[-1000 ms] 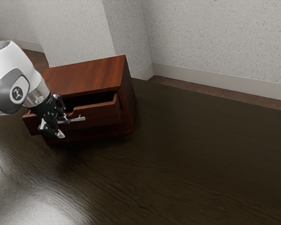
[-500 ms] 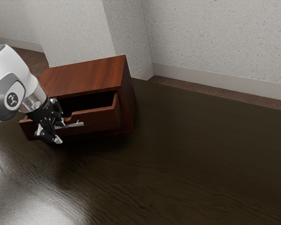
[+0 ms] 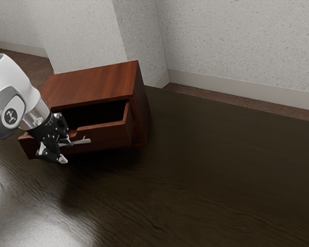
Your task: Pull the drawer handle with one arm to open the drawer
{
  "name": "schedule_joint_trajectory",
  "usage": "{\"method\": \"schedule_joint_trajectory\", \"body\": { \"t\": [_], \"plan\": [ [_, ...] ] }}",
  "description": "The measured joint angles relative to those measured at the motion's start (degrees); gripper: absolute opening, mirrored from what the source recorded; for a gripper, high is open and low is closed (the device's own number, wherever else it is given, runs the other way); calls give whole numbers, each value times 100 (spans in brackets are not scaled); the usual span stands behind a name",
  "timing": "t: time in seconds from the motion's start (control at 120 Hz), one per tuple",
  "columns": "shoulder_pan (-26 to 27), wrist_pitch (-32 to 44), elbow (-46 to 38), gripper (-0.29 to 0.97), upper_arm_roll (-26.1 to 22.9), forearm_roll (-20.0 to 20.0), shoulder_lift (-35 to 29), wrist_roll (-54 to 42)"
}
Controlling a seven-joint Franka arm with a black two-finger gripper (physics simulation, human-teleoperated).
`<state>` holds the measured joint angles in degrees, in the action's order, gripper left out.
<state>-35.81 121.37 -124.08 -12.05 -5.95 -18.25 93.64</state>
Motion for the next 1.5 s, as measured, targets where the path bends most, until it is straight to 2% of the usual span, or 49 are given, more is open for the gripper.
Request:
{"method": "schedule_joint_trajectory", "body": {
  "t": [0.883,1.5],
  "plan": [
    [-36,191,-687,31,-131,-144,-782,4],
    [-86,194,-779,30,-239,-206,-1107,-15]
  ]
}}
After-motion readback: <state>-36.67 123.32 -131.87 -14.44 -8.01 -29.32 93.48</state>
